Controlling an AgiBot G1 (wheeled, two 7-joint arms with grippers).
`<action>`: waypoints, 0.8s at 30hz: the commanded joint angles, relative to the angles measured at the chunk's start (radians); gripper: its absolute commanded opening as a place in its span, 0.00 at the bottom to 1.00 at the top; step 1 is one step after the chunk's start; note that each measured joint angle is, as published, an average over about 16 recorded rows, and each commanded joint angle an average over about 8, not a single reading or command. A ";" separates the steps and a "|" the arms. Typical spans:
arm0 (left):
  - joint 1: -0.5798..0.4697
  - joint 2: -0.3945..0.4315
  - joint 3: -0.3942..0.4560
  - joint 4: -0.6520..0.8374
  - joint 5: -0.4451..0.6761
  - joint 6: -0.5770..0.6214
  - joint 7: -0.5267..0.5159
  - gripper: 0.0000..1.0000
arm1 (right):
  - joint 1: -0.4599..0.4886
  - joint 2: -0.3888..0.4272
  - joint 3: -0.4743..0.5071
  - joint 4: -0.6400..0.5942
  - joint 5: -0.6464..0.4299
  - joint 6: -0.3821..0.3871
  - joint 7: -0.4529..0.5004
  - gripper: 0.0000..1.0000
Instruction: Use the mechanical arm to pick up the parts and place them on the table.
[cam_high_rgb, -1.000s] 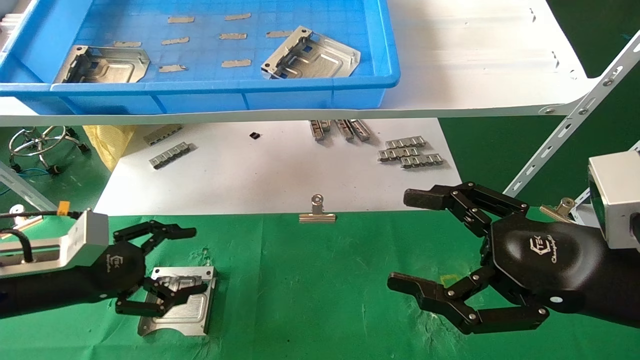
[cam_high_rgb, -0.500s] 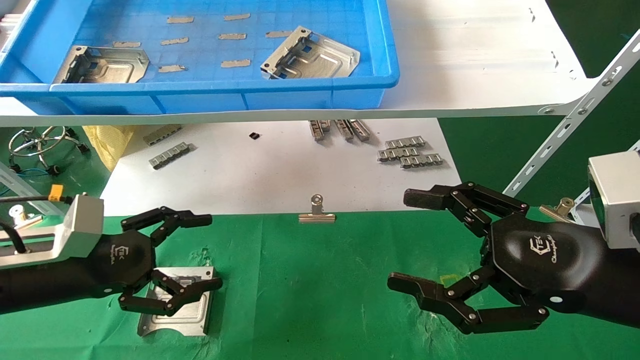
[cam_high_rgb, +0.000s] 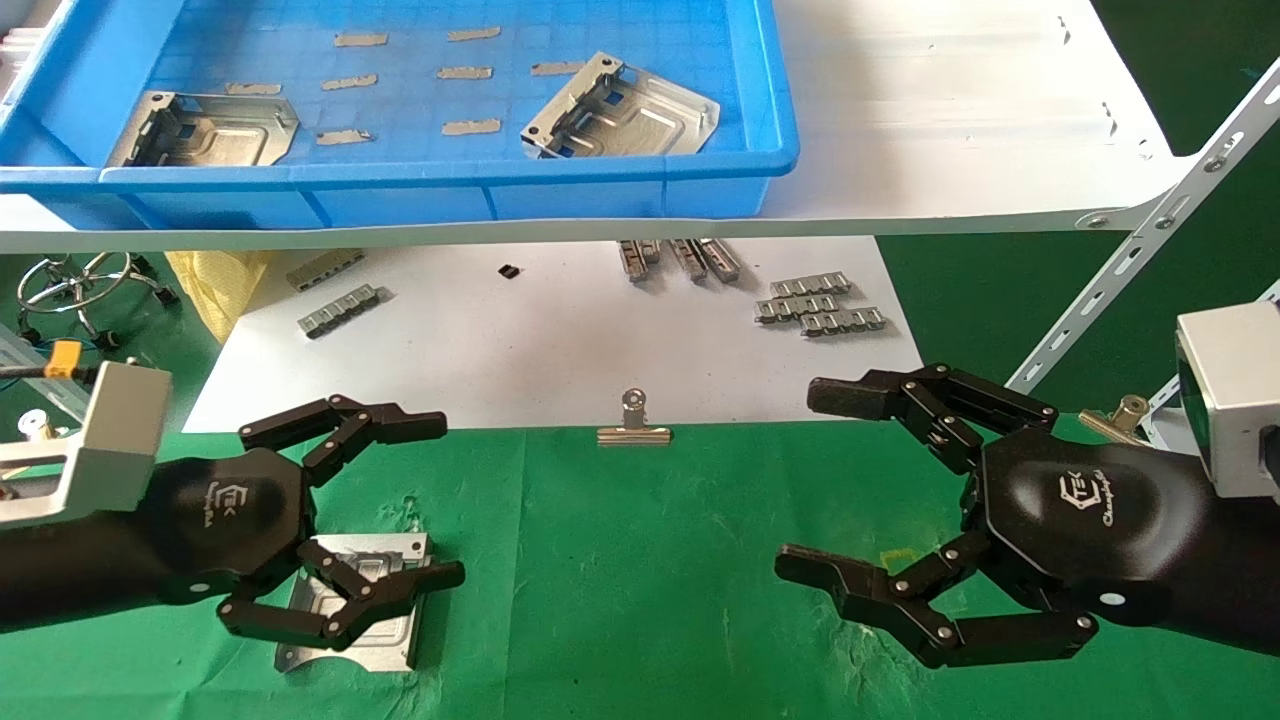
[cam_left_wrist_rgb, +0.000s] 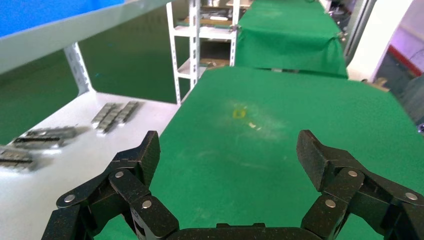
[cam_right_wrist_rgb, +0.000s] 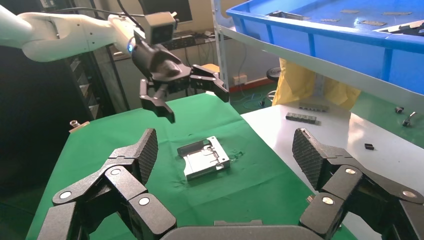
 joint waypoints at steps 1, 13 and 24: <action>0.014 -0.006 -0.020 -0.036 -0.005 -0.003 -0.025 1.00 | 0.000 0.000 0.000 0.000 0.000 0.000 0.000 1.00; 0.096 -0.040 -0.136 -0.247 -0.033 -0.024 -0.174 1.00 | 0.000 0.000 0.000 0.000 0.000 0.000 0.000 1.00; 0.155 -0.064 -0.221 -0.401 -0.055 -0.038 -0.276 1.00 | 0.000 0.000 0.000 0.000 0.000 0.000 0.000 1.00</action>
